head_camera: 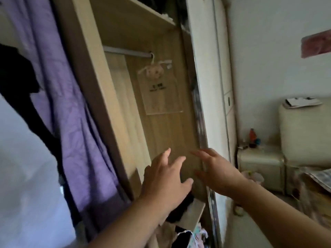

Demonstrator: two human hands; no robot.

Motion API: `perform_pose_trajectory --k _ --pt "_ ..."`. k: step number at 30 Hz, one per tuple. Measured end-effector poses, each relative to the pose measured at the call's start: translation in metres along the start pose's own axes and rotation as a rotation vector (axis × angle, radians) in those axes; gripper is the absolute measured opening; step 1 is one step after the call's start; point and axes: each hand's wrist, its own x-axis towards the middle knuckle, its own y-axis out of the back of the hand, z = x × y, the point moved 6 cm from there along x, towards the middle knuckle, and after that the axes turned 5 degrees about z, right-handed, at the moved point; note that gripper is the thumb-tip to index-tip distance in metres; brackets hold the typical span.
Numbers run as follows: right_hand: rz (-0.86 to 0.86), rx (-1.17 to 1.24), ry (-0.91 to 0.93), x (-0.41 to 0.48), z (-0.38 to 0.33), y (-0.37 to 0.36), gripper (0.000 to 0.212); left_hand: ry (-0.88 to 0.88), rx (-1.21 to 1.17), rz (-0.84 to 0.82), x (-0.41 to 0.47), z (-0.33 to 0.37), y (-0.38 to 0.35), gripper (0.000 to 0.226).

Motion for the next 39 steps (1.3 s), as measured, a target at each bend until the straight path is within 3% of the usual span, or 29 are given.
perform_pose_trajectory --k 3,10,14,18,26,32,36,39 --pt "0.044 0.078 0.119 0.044 -0.039 0.003 0.062 0.043 0.047 0.157 0.015 -0.015 0.037 0.065" --pt "0.104 0.257 0.410 0.128 -0.086 0.026 0.057 -0.060 0.351 0.507 0.049 0.000 0.119 0.050" --pt "0.067 0.306 0.533 0.176 -0.086 0.028 0.057 0.053 0.554 0.628 0.078 0.001 0.157 0.046" --pt "0.018 0.377 0.621 0.215 -0.087 0.029 0.055 0.193 0.650 0.756 0.103 -0.006 0.195 0.057" --pt "-0.162 0.640 0.695 0.282 -0.145 0.014 0.061 0.393 0.731 0.949 0.135 -0.008 0.258 0.076" --pt "-0.203 0.858 0.605 0.321 -0.201 -0.006 0.055 0.487 0.747 1.100 0.146 -0.010 0.267 0.081" --pt "-0.328 0.951 0.531 0.338 -0.229 -0.020 0.066 0.500 0.778 1.142 0.142 -0.012 0.268 0.081" --pt "-0.331 0.916 0.591 0.346 -0.243 -0.023 0.046 0.476 0.785 1.167 0.140 -0.012 0.269 0.081"
